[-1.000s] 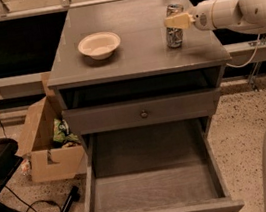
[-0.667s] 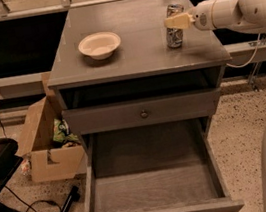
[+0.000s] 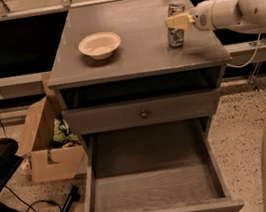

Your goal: Pick redbull can from middle drawer and place on counter

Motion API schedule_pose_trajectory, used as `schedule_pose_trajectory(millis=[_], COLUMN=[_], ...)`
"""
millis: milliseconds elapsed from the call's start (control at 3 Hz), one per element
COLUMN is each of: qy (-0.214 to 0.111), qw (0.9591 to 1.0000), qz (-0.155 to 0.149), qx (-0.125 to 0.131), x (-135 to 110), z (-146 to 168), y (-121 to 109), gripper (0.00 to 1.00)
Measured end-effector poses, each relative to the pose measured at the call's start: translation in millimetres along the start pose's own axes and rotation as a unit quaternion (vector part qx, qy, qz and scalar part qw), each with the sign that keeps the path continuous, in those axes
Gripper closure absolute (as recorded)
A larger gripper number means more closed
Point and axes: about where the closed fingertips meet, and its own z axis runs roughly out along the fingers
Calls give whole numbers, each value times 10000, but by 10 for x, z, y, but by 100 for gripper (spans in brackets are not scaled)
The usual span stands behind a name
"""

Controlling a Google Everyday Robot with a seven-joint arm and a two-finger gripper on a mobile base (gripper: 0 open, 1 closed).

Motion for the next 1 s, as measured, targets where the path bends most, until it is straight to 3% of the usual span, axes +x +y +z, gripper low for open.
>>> schedule_pose_trajectory(millis=[333,667,1000], qy=[0,-204,-219], qw=[10000,9996,9961], qz=[0,-196,-793], qx=[0,88,314], x=[0,-167,-468], z=[0,-121,-658], y=[0,8,34], gripper=[10,0,0])
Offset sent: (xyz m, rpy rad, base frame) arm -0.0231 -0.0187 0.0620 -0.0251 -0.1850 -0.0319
